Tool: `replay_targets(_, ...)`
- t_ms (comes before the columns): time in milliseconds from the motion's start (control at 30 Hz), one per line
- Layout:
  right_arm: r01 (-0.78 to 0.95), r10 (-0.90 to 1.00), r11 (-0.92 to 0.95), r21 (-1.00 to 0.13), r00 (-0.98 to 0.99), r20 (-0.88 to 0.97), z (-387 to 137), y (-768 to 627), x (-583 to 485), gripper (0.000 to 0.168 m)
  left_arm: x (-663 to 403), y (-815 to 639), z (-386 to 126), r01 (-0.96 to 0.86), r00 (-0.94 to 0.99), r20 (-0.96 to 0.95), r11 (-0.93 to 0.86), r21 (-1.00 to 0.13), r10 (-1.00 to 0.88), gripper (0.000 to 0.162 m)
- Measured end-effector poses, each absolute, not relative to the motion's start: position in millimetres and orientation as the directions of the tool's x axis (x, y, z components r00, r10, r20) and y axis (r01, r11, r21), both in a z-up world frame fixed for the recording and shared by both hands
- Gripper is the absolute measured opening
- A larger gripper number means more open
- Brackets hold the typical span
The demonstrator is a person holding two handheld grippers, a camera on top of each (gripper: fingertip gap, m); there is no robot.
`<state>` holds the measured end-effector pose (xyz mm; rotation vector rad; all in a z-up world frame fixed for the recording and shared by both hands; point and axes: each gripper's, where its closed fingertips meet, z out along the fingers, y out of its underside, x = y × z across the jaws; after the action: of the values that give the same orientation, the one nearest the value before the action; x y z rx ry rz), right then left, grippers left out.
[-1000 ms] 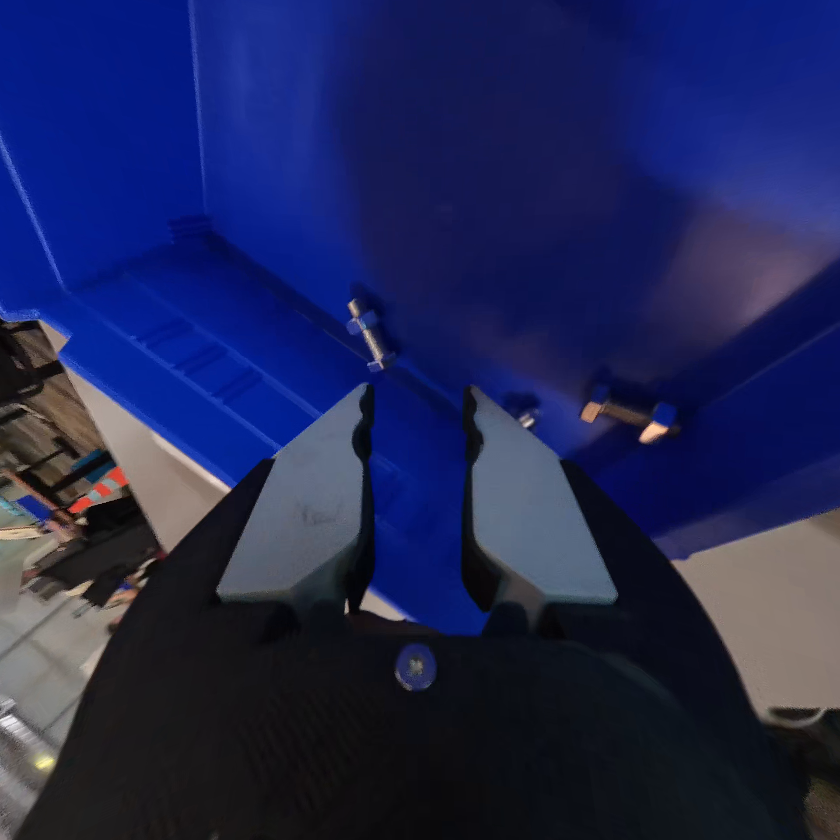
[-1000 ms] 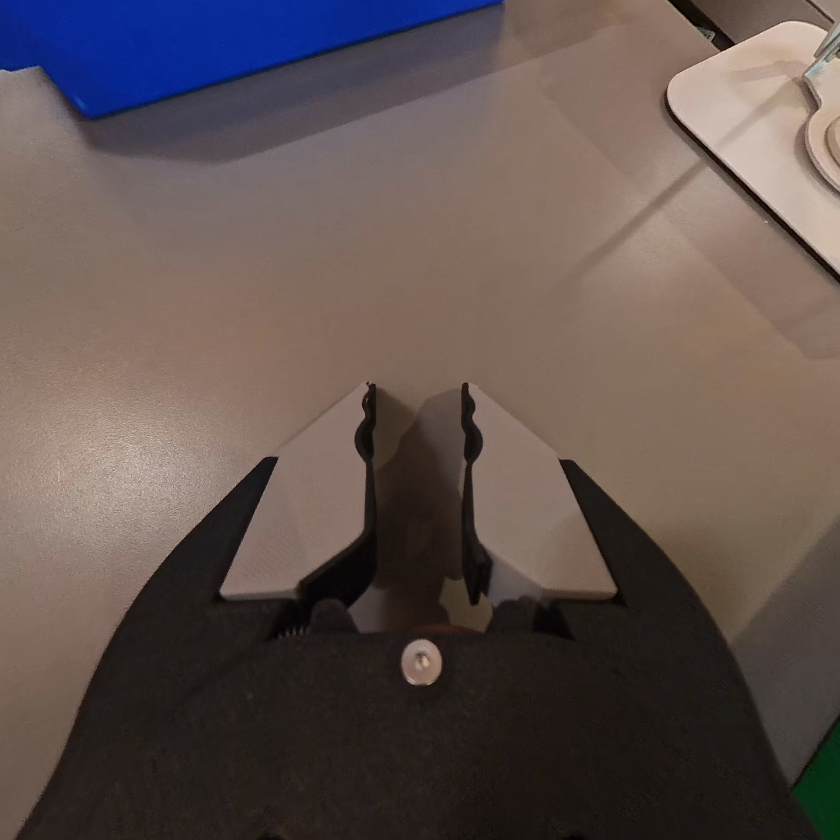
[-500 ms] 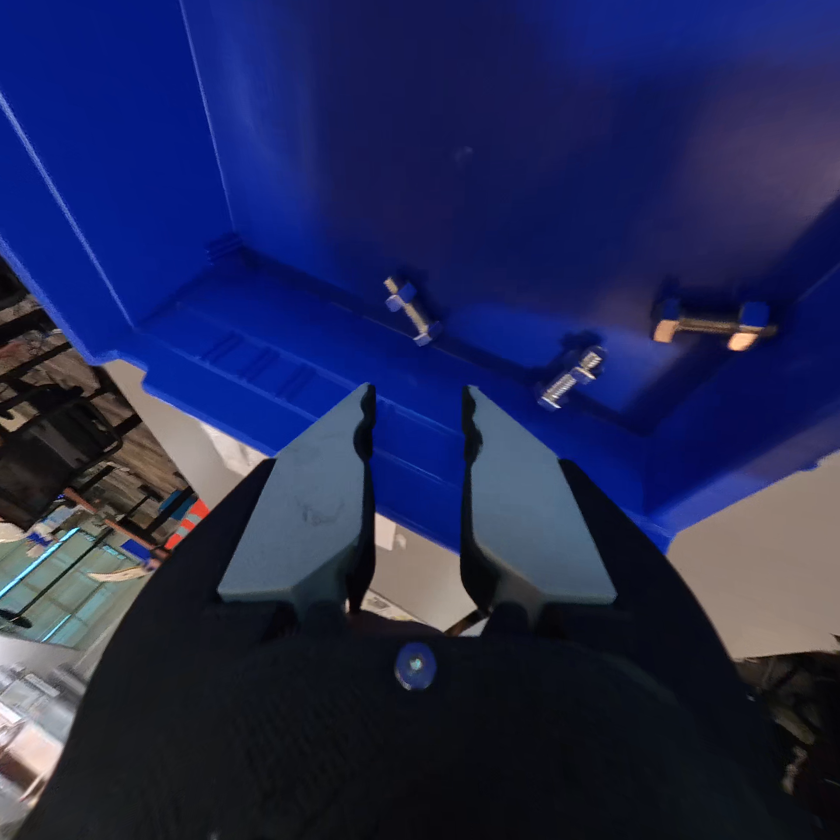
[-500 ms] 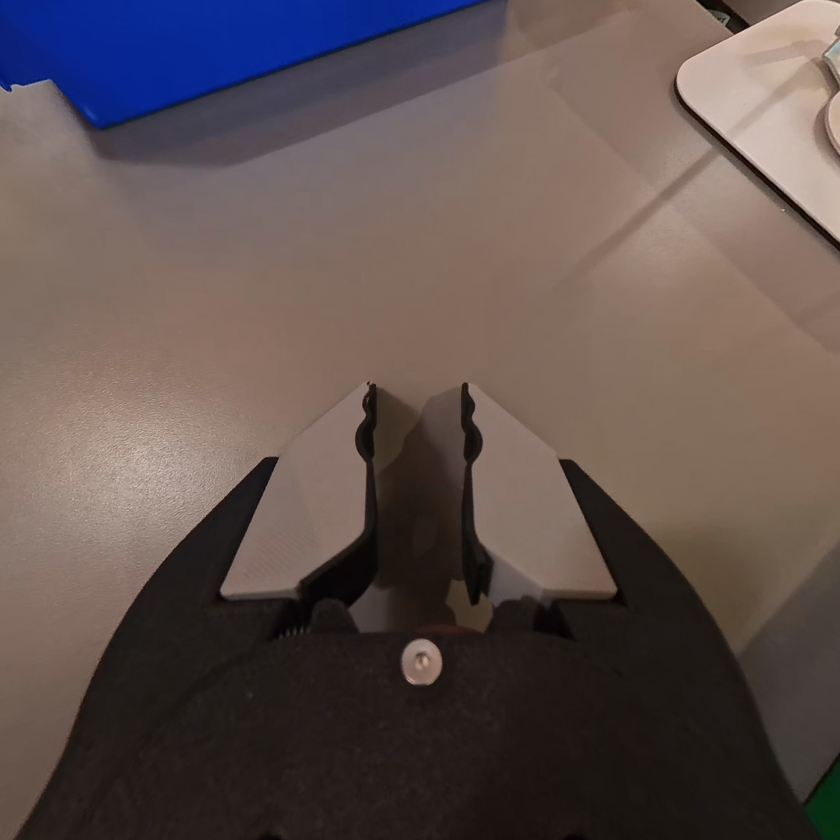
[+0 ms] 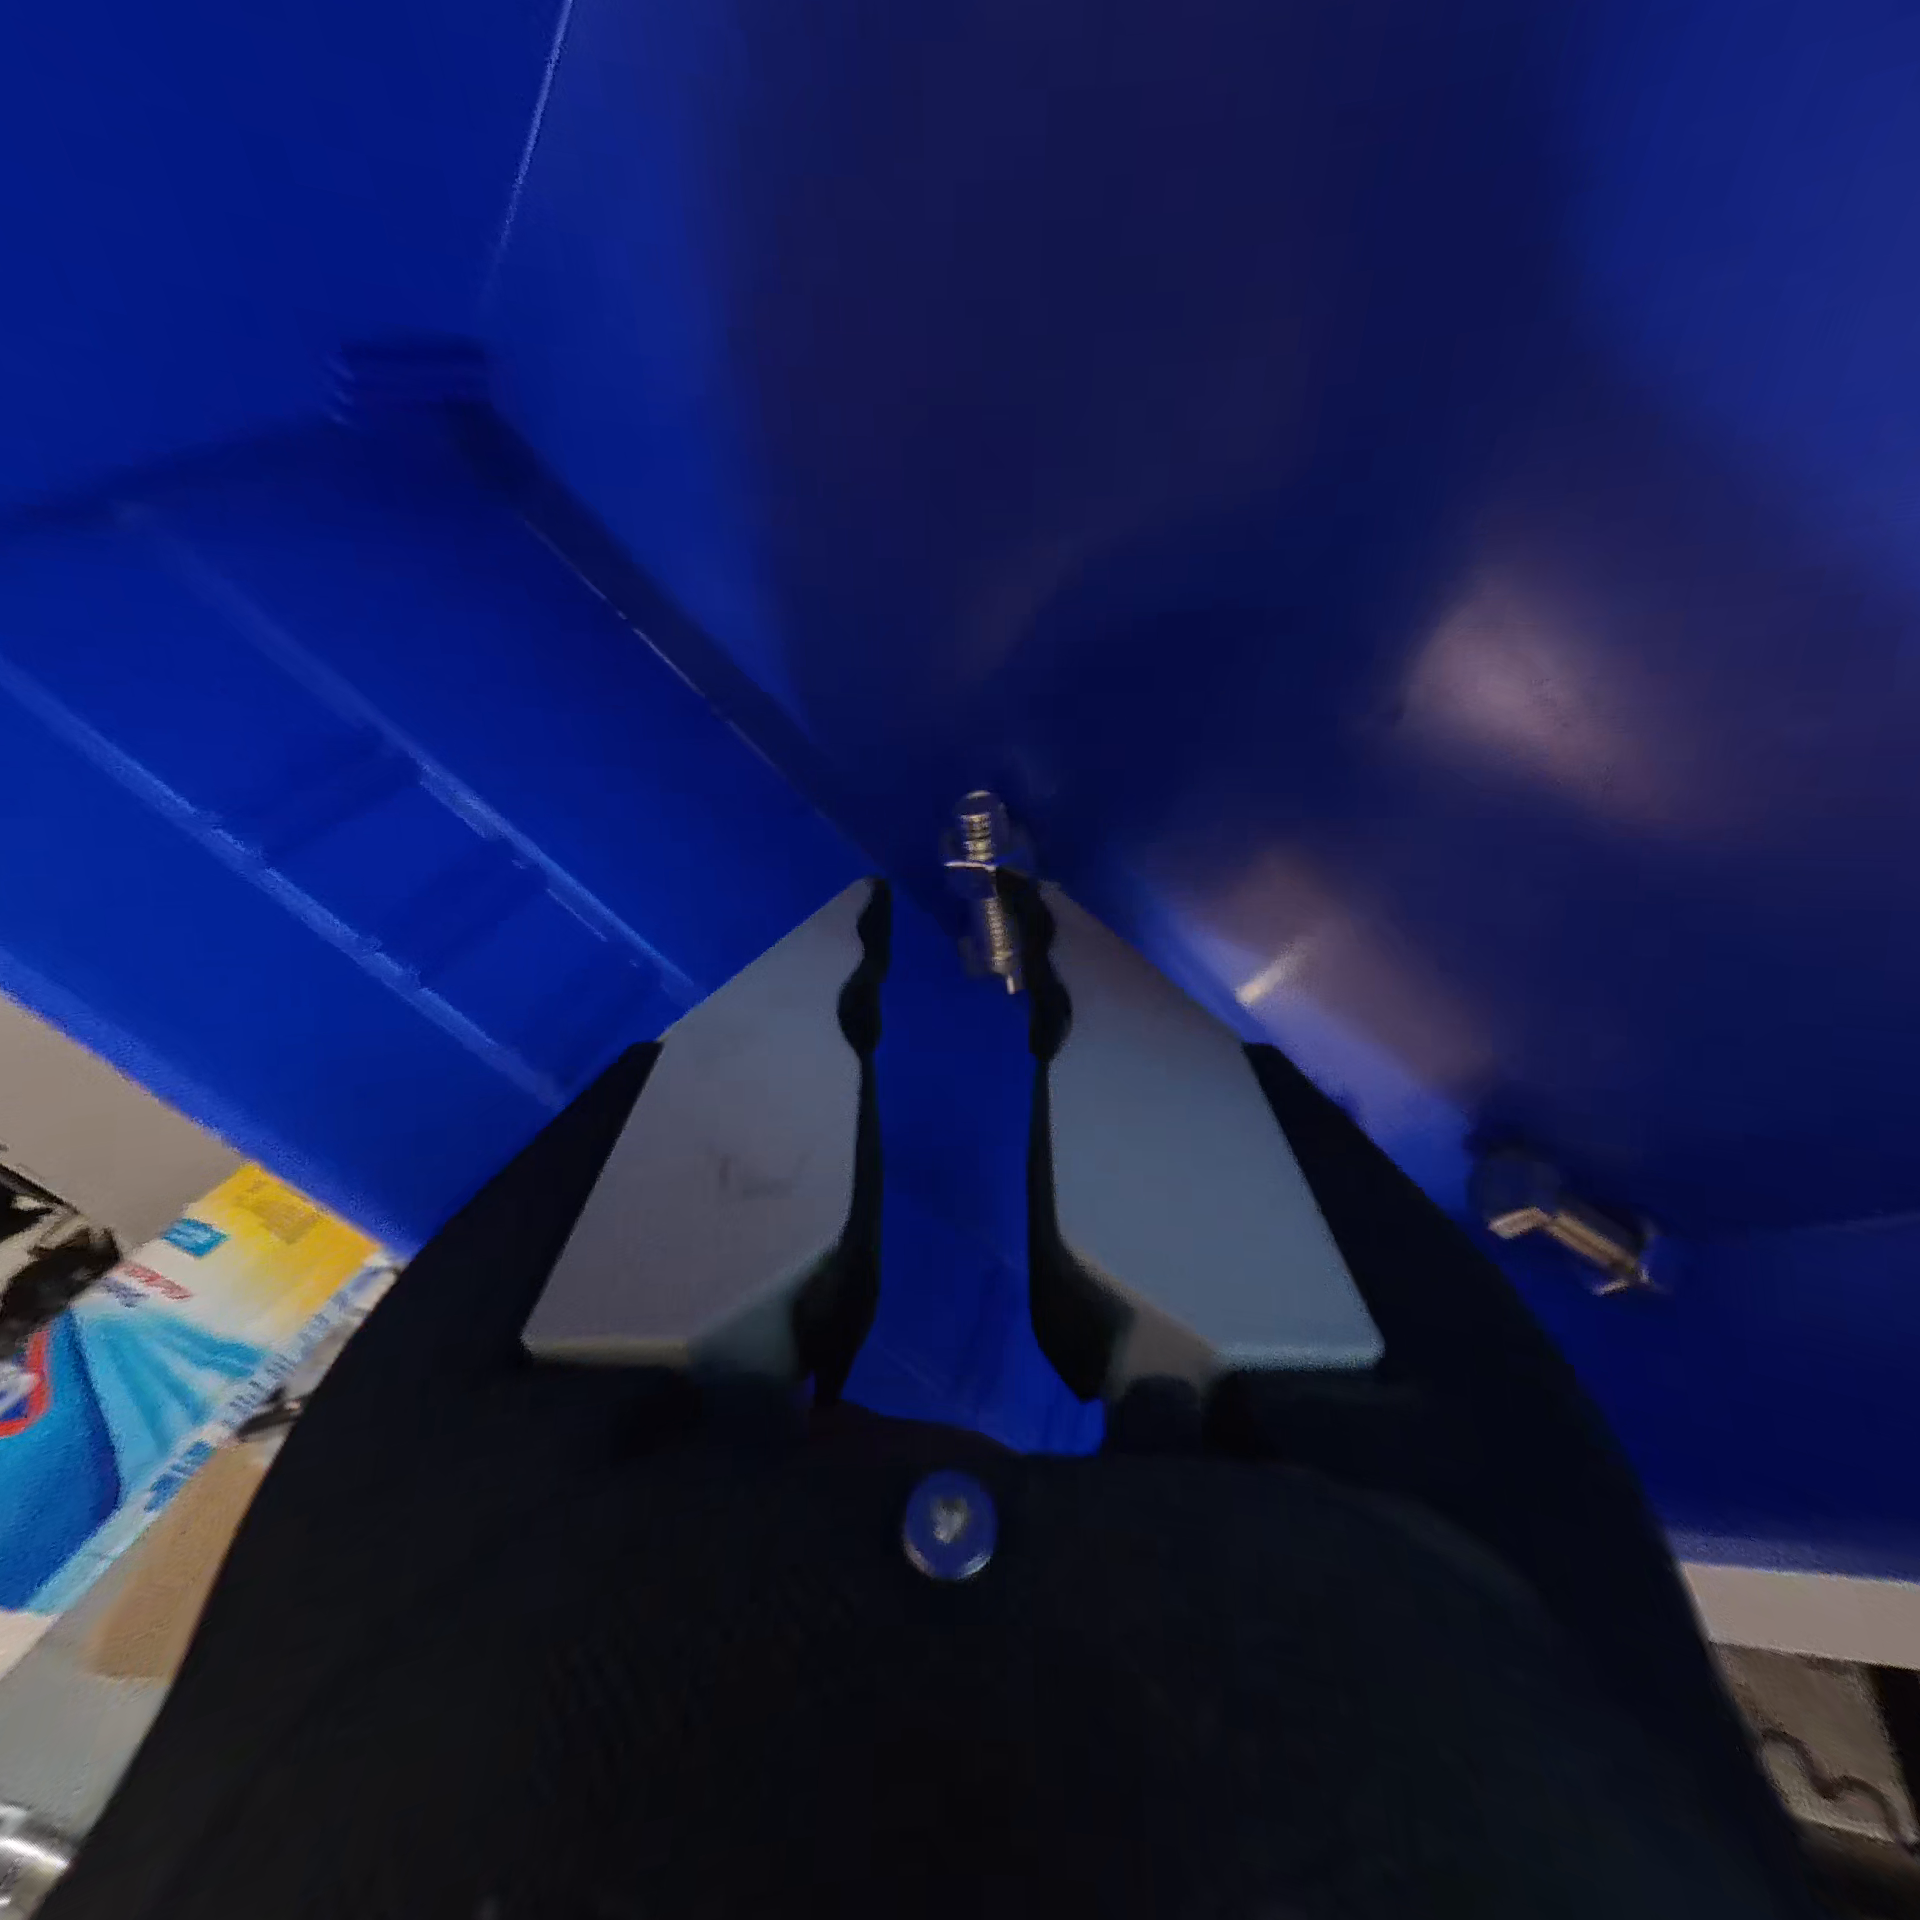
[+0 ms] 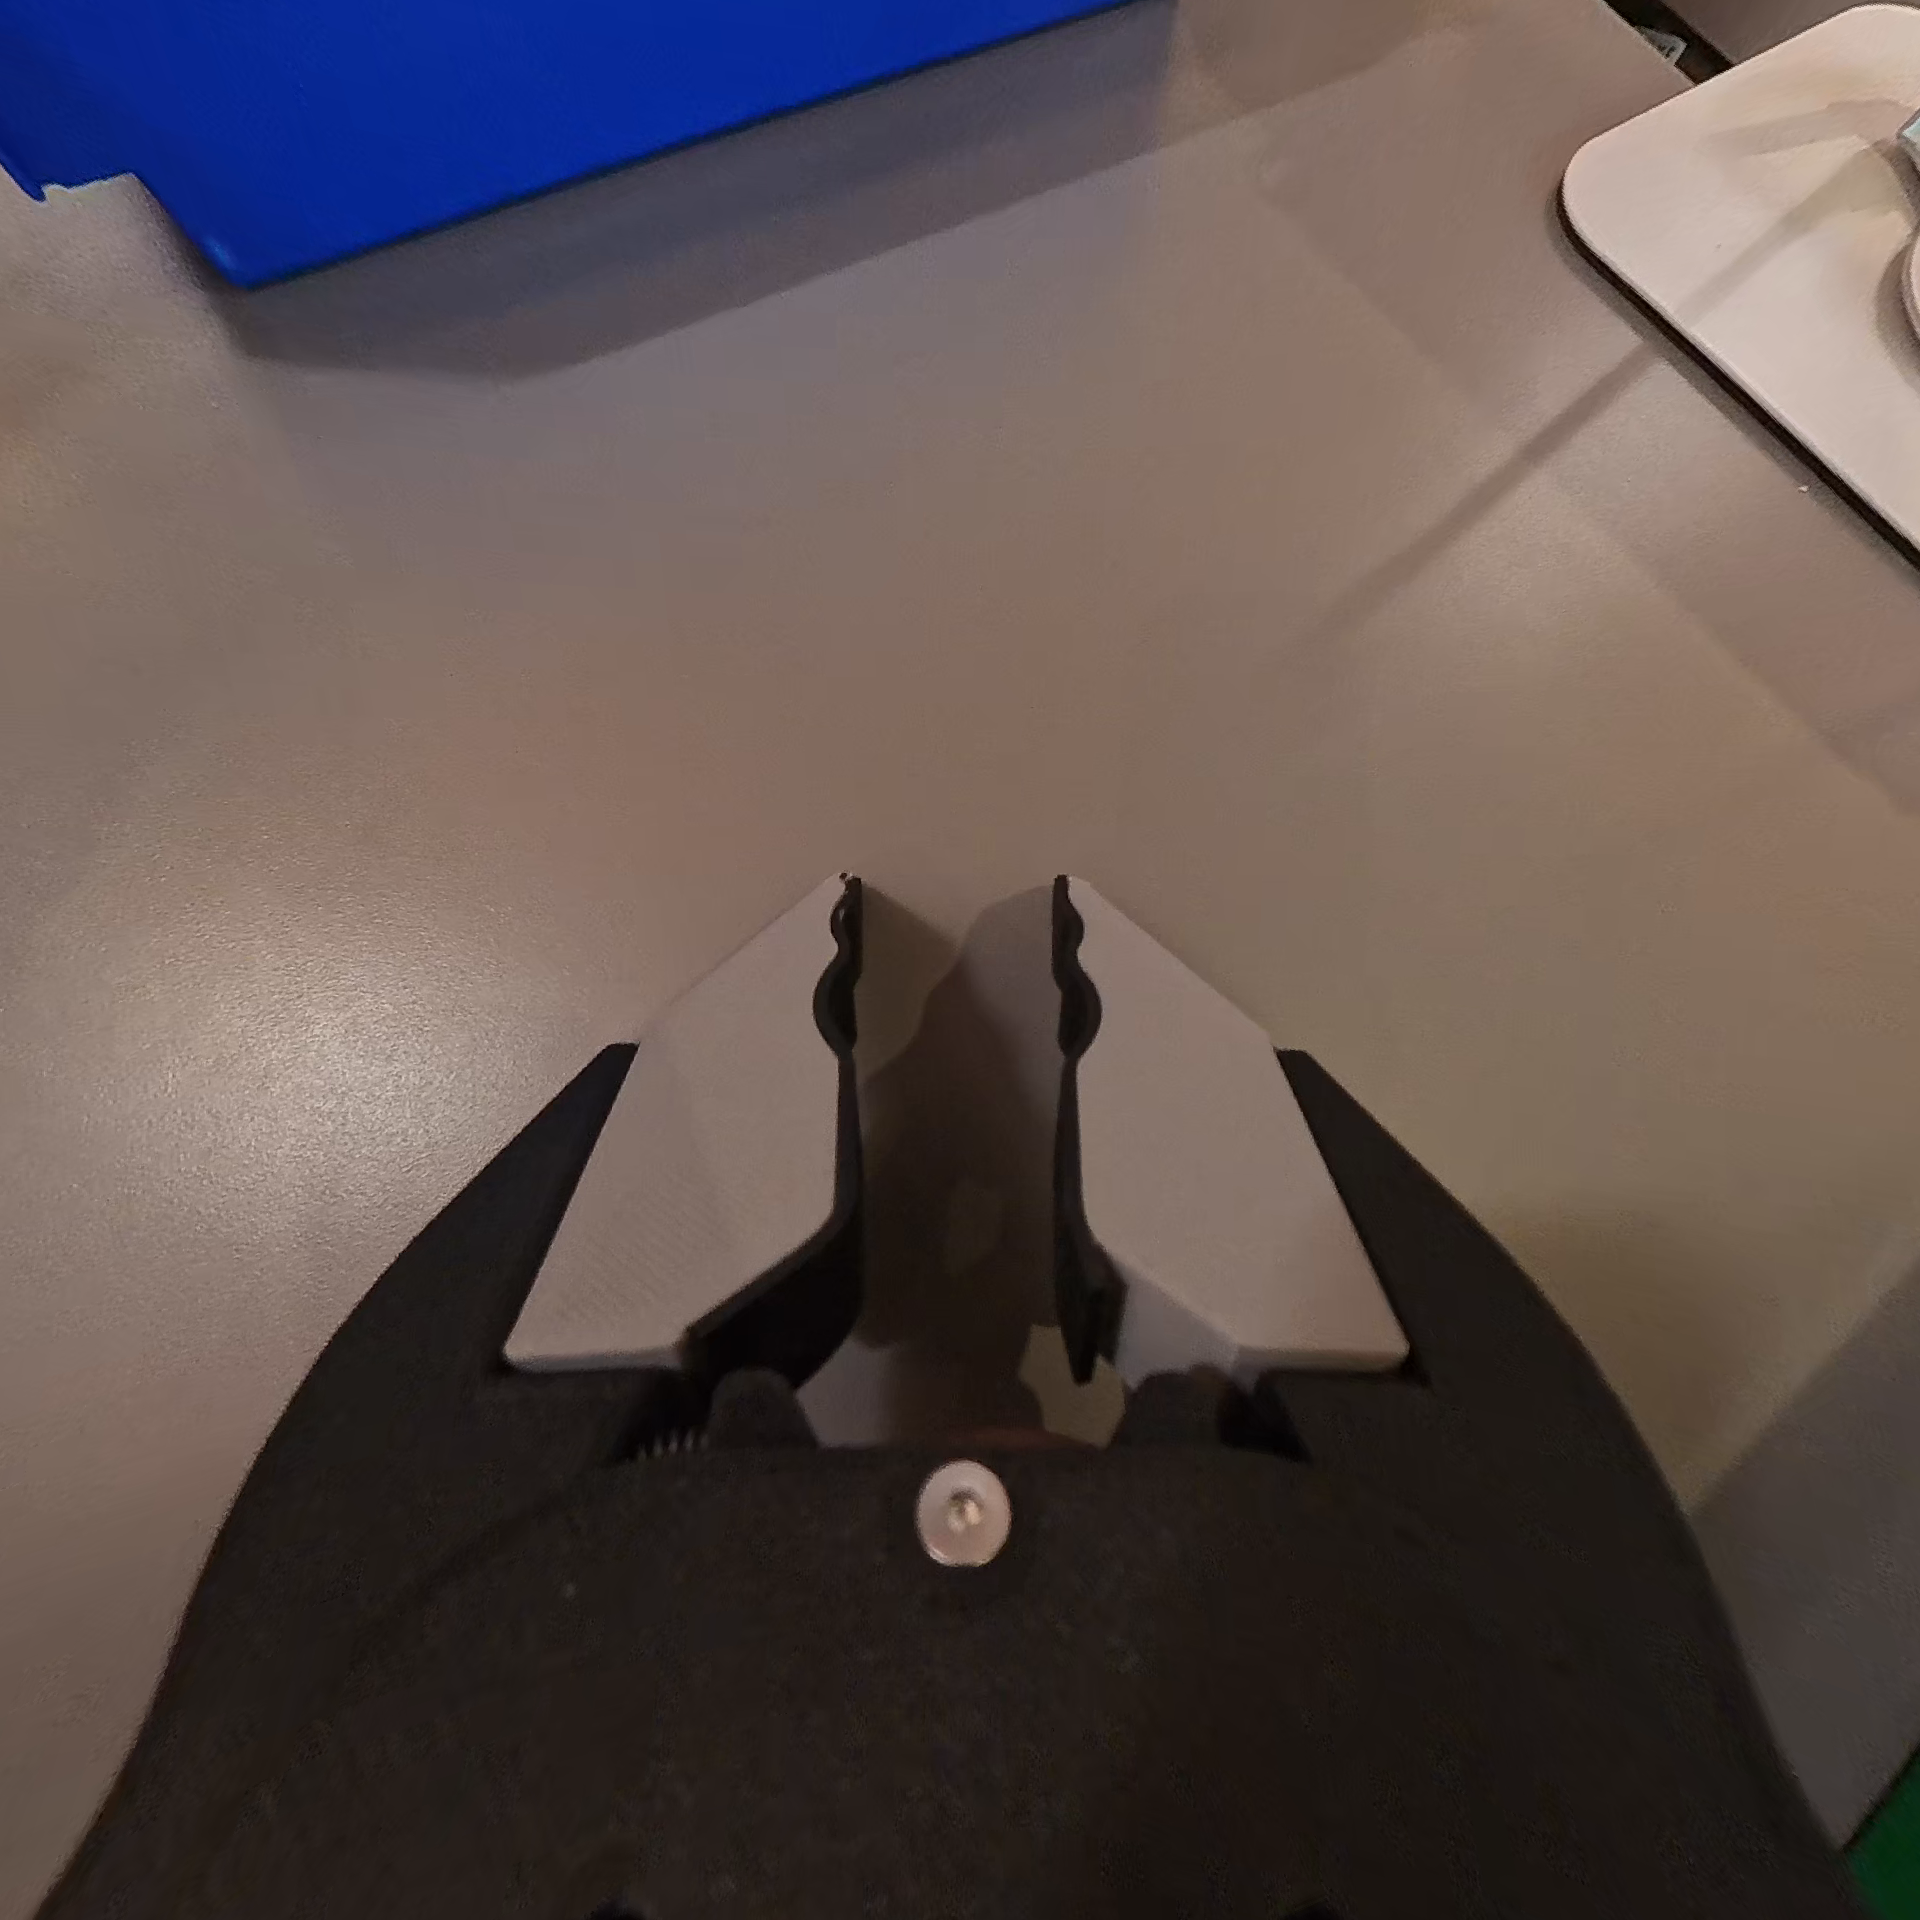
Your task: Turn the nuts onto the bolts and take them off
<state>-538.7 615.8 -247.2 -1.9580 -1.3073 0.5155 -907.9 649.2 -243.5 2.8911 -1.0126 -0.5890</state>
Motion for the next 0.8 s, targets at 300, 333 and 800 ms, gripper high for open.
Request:
replay_targets(300,0.587,0.909,-0.238,-0.774,0.416,0.036,-240.2,616.7,-537.9,0.031,-895.3,648.4,-240.0,-0.527,0.812,-0.316,-0.849,-0.034,-0.491,0.008)
replay_targets(333,0.570,0.908,-0.244,-0.784,0.419,0.022,-237.7,617.3,-537.6,0.031,-888.9,652.0,-233.0,-0.533,0.817,-0.319,-0.840,-0.101,-0.480,0.008)
replay_targets(800,0.370,0.926,-0.227,-0.901,0.368,-0.083,-192.6,609.1,-545.1,0.031,-736.4,637.2,-111.5,-0.296,0.831,-0.023,-0.408,-0.863,-0.555,0.007)
